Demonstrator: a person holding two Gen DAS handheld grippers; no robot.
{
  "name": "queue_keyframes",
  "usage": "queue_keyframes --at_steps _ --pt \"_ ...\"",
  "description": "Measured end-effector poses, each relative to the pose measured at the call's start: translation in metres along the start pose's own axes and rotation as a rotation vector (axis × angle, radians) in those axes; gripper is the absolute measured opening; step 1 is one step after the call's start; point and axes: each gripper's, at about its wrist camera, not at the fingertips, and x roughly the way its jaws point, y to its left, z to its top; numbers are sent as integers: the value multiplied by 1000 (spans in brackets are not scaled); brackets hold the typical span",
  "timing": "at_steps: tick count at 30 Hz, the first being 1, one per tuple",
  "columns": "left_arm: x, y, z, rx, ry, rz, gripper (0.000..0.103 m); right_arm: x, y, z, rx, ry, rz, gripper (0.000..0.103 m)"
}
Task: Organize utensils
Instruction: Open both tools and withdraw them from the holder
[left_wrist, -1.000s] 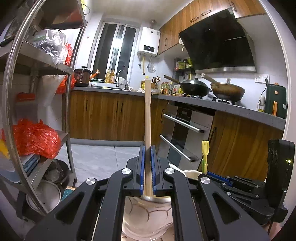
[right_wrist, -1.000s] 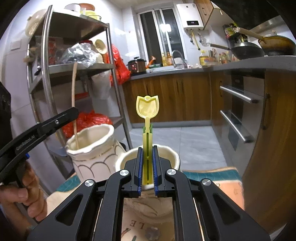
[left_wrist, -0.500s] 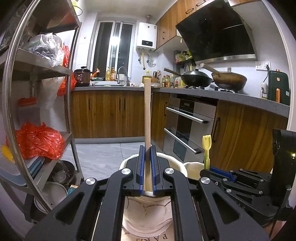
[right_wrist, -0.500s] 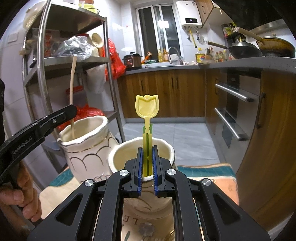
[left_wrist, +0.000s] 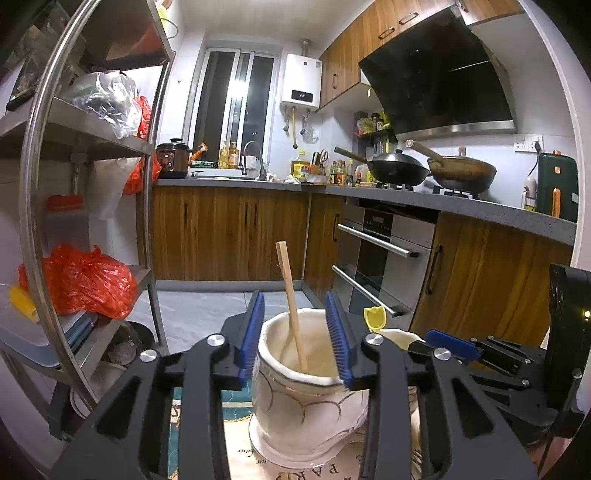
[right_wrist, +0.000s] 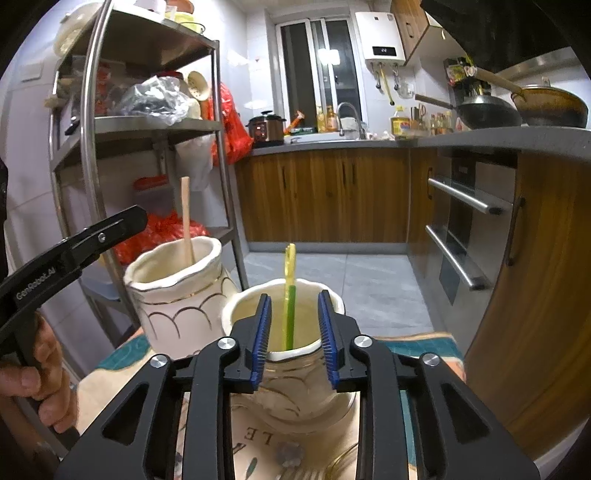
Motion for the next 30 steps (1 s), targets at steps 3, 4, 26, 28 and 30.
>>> queue_keyframes --at_steps 3,4,26,28,30 --pt "-9 2 -1 1 -6 -9 45 -9 1 0 -10 -12 1 30" --pt "-11 3 -1 1 -6 -11 46 -13 0 -1 -10 -16 3 30" --pt "-55 35 -40 -47 86 -1 63 -65 -13 -31 23 26 10 31" --pt "-57 38 -46 -50 109 -2 63 -65 -17 -36 30 45 7 31" --pt "-58 40 -53 -53 137 0 63 -66 -21 -42 41 69 6 31"
